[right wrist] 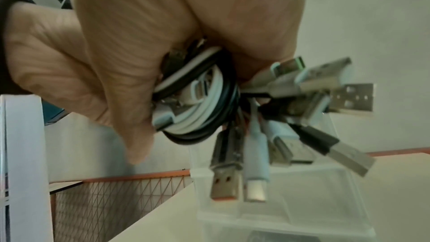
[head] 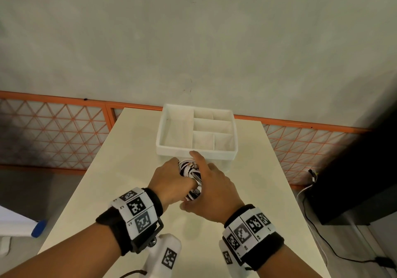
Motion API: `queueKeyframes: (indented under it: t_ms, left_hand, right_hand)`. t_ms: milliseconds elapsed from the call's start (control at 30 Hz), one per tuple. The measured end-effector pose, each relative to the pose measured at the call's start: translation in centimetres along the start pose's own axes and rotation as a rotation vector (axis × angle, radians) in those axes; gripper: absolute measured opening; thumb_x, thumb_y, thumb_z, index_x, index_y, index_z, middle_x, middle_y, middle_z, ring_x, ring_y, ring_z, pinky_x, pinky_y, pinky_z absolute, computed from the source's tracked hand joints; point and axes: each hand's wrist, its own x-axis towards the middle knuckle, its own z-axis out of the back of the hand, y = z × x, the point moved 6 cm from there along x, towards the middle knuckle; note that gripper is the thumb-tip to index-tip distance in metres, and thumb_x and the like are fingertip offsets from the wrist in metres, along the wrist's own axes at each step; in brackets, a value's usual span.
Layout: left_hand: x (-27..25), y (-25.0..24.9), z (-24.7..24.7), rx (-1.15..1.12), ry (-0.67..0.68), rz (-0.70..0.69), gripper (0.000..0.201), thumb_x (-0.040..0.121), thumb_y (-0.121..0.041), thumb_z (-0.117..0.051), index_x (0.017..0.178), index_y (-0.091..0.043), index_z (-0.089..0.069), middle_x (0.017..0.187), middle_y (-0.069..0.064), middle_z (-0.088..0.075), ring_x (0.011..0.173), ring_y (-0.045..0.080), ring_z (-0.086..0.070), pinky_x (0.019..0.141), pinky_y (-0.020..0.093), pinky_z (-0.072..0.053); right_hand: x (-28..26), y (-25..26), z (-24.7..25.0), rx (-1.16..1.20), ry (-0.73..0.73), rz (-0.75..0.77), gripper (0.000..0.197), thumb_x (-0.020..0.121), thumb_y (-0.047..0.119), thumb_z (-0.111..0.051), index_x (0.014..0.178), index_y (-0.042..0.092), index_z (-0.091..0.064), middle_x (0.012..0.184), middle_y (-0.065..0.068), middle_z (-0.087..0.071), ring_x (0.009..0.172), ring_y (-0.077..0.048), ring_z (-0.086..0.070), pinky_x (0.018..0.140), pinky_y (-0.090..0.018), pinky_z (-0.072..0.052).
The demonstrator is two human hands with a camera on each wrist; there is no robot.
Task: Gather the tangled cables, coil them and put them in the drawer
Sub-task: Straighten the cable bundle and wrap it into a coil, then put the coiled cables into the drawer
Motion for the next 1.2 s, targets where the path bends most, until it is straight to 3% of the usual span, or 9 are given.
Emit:
queueKeyframes:
  t_ms: [133,333,500,567,700,867,933,1000,1200]
  left_hand:
    - [0.0,0.2,0.0,-0.068,-0.074,0.0,0.022,0.07,-0.018,-0.064,0.092,-0.02,-0.061,0.088,0.001,-0.07,0.081,0.021,-0.069,0.07,0.041,-0.062]
    - [0.4,1.2,-0.4,0.056,-0.074,0.018,0.012,0.08,-0.021,-0.061,0.089,-0.015,-0.056,0.087,0.003,-0.065,0.074,0.017,-0.062,0.053,0.024,-0.044]
    - [0.9,3.0,-1.1,0.113,-0.041,0.106,0.021,0.074,-0.026,-0.06,0.093,-0.016,-0.059,0.089,0.004,-0.068,0.076,0.024,-0.068,0.057,0.031,-0.056]
    - [1.1,3.7,-1.4,0.106,-0.023,0.138,0.023,0.073,-0.025,-0.059,0.094,-0.016,-0.06,0.088,0.005,-0.07,0.073,0.025,-0.07,0.052,0.03,-0.056]
    - [1.1,4.5,-2.1,0.007,0.07,0.156,0.024,0.072,-0.018,-0.063,0.096,-0.011,-0.063,0.09,0.007,-0.071,0.075,0.023,-0.071,0.051,0.025,-0.054]
    - [1.1,4.3,-3.2,-0.204,0.383,0.059,0.021,0.084,-0.017,-0.073,0.101,-0.025,-0.065,0.093,-0.004,-0.075,0.09,0.01,-0.068,0.072,0.028,-0.055]
    - [2.0,5.8,-3.3,-0.353,0.425,0.144,0.034,0.083,-0.013,-0.075,0.114,-0.023,-0.062,0.098,-0.002,-0.074,0.095,0.012,-0.066,0.079,0.033,-0.054]
    - [3.4,7.9,-3.8,-0.503,0.367,0.293,0.039,0.085,-0.007,-0.07,0.122,-0.013,-0.058,0.103,0.006,-0.068,0.097,0.02,-0.063,0.078,0.035,-0.053]
    - [6.9,9.3,-6.6,-0.832,0.214,0.53,0.007,0.083,-0.003,-0.059,0.086,-0.008,-0.063,0.084,0.008,-0.059,0.075,0.02,-0.057,0.071,0.034,-0.049]
  right_hand:
    - [0.3,0.2,0.1,-0.086,-0.026,0.019,0.107,0.068,0.037,-0.078,0.15,0.042,-0.009,0.119,0.0,-0.052,0.101,-0.026,-0.062,0.083,-0.043,-0.056]
    - [0.0,0.2,-0.8,-0.188,-0.005,0.041,0.093,0.069,0.029,-0.07,0.145,0.039,-0.016,0.104,0.002,-0.055,0.086,-0.027,-0.063,0.074,-0.041,-0.056]
    - [-0.3,-0.2,-2.2,-0.208,0.045,0.023,0.1,0.07,0.037,-0.07,0.149,0.04,-0.01,0.11,0.002,-0.058,0.093,-0.027,-0.063,0.079,-0.036,-0.051]
    - [-0.4,-0.4,-2.9,-0.195,0.068,0.023,0.102,0.071,0.04,-0.071,0.151,0.038,-0.008,0.115,0.003,-0.059,0.098,-0.026,-0.064,0.081,-0.037,-0.052]
    - [-0.1,-1.3,-3.6,-0.199,0.091,0.013,0.088,0.069,0.036,-0.069,0.141,0.039,-0.02,0.103,0.006,-0.065,0.09,-0.024,-0.065,0.074,-0.032,-0.047]
    - [1.0,-3.2,-3.0,-0.173,0.097,-0.074,0.08,0.065,0.036,-0.068,0.133,0.04,-0.026,0.101,0.006,-0.068,0.089,-0.027,-0.066,0.076,-0.036,-0.054]
    - [1.6,-4.3,-2.2,-0.173,0.084,-0.129,0.083,0.063,0.038,-0.069,0.134,0.04,-0.026,0.105,0.003,-0.068,0.091,-0.03,-0.067,0.076,-0.037,-0.055]
    - [2.3,-5.3,-1.6,-0.184,0.07,-0.17,0.088,0.062,0.04,-0.071,0.136,0.041,-0.025,0.107,0.001,-0.067,0.092,-0.031,-0.066,0.076,-0.036,-0.054]
    - [3.3,-5.8,-1.2,-0.185,0.066,-0.181,0.093,0.06,0.039,-0.073,0.138,0.044,-0.023,0.103,0.002,-0.067,0.088,-0.03,-0.066,0.076,-0.037,-0.056]
